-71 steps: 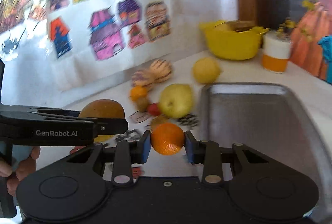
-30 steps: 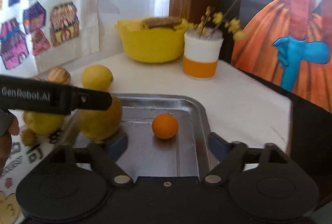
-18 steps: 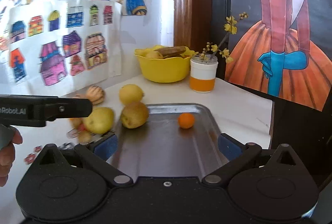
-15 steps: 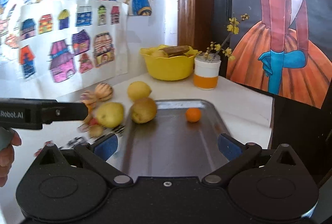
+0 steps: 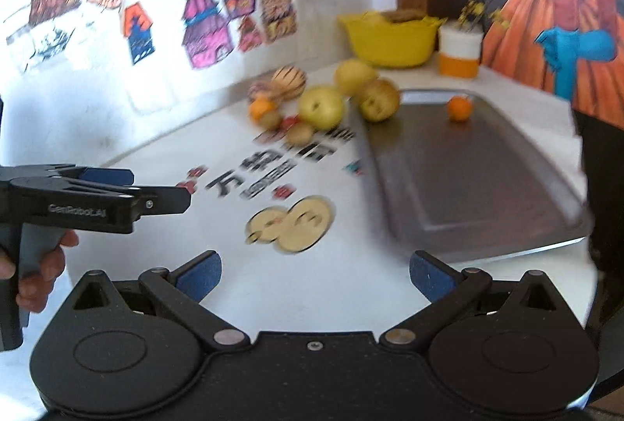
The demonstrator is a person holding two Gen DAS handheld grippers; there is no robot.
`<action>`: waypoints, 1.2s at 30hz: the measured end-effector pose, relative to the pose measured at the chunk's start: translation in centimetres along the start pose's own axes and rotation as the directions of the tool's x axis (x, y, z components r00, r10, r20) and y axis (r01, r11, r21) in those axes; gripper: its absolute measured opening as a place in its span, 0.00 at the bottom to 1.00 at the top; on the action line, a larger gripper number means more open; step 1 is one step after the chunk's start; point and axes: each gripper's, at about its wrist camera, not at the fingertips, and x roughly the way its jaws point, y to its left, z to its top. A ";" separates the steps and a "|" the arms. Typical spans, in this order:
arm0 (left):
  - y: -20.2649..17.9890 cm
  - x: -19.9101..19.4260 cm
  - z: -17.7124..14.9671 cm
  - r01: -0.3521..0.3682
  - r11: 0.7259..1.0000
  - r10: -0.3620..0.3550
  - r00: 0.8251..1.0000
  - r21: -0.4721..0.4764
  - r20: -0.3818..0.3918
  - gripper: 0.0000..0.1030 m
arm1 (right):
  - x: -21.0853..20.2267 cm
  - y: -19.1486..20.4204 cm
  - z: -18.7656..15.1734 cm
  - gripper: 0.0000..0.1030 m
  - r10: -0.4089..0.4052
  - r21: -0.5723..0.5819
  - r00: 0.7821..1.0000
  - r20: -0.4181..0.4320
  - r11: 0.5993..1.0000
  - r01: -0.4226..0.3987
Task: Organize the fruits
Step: 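Withdraw both open tools from the tray toward the remaining fruits, then grasp a small brown round fruit with the left tool while the right tool grasps another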
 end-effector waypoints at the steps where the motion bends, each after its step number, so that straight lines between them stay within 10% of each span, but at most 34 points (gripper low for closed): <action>1: 0.6 0.0 -0.1 -0.008 1.000 0.008 1.000 -0.003 -0.005 1.00 | 0.3 0.3 0.0 0.99 0.005 0.001 1.000 -0.004 1.000 -0.005; 27: 3.0 9.2 7.8 0.055 0.982 -0.053 0.998 -0.180 0.019 0.99 | 10.4 1.0 7.6 0.88 0.012 -0.079 0.999 0.036 0.997 -0.009; 36: 2.4 11.7 8.7 0.122 0.969 -0.124 0.992 -0.216 0.005 0.71 | 13.1 1.1 9.3 0.65 0.029 -0.120 0.999 0.042 0.992 -0.024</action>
